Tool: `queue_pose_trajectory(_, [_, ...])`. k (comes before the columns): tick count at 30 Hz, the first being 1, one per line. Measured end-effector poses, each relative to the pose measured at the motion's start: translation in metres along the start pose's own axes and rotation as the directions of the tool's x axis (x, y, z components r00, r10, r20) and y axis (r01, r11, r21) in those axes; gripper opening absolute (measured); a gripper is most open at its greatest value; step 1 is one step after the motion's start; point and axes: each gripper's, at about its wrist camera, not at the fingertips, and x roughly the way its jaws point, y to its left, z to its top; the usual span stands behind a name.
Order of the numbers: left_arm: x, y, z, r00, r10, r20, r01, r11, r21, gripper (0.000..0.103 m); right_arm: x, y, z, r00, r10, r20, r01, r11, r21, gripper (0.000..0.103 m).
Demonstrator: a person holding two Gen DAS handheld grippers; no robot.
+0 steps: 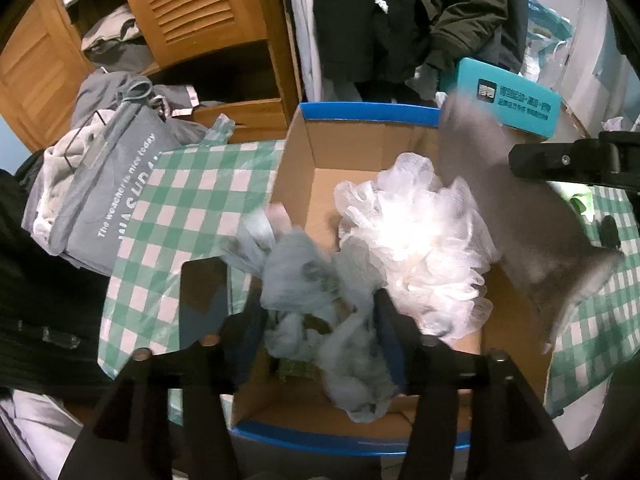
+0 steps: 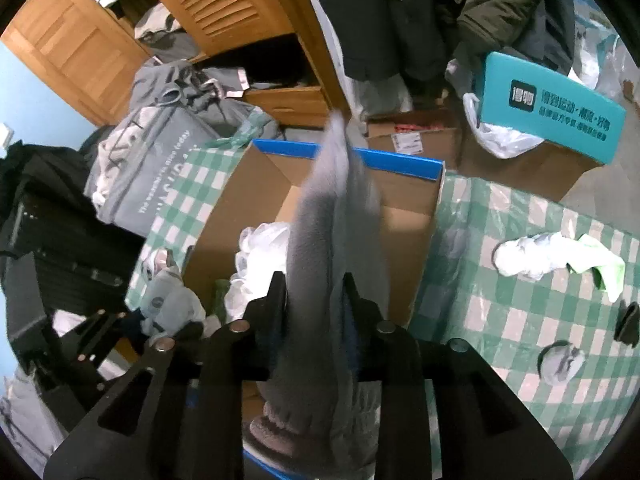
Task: Organize soft objects
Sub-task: 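Lower the grey sock into the box and open the right tool while the left tool releases the bags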
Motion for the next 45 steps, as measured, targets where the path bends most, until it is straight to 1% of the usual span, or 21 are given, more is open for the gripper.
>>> queue_pose_trajectory(1, [-0.001,0.002,0.000,1.000,0.001,0.006,-0.001,1.000,-0.002,0.068,-0.001,0.002,0.000,1.000,-0.003,0.005,0.003,1.000,-0.005,0.048])
queue_pose_trajectory(2, [-0.002,0.003,0.001,1.000,0.003,0.013,-0.003,1.000,-0.007,0.070,-0.004,0.005,-0.001,1.000,-0.005,0.015,0.005,1.000,-0.013,0.055])
queue_pose_trajectory(5, [-0.009,0.007,0.002,0.999,0.006,0.042,-0.005,1.000,-0.024,0.073,-0.012,0.011,-0.001,0.999,-0.009,0.041,0.011,0.999,-0.041,0.059])
queue_pose_trajectory(7, [-0.012,0.009,0.004,0.999,-0.003,0.049,0.005,0.999,-0.036,0.076,-0.018,0.014,-0.001,0.998,-0.016,0.055,0.019,0.998,-0.055,0.062])
queue_pose_trajectory(10, [-0.014,0.008,0.005,0.998,-0.018,0.055,0.020,0.999,-0.040,0.076,-0.025,0.015,-0.003,0.998,-0.018,0.064,0.022,0.998,-0.062,0.066])
queue_pose_trajectory(14, [-0.017,-0.001,0.006,0.998,-0.024,0.061,0.025,0.999,-0.021,0.076,-0.030,0.011,-0.008,0.998,-0.027,0.061,0.031,0.997,-0.065,0.067])
queue_pose_trajectory(26, [-0.032,-0.024,0.010,0.995,-0.053,0.084,0.051,0.998,0.022,0.077,-0.048,-0.020,-0.027,0.992,-0.103,0.073,0.107,0.993,-0.048,0.070])
queue_pose_trajectory(38, [-0.044,-0.061,0.015,0.991,-0.092,0.096,0.084,0.993,0.082,0.077,-0.069,-0.066,-0.048,0.981,-0.177,0.082,0.177,0.984,0.007,0.070])
queue_pose_trajectory(45, [-0.047,-0.091,0.017,0.990,-0.111,0.091,0.098,0.985,0.140,0.078,-0.083,-0.097,-0.058,0.977,-0.195,0.088,0.191,0.980,0.052,0.071])
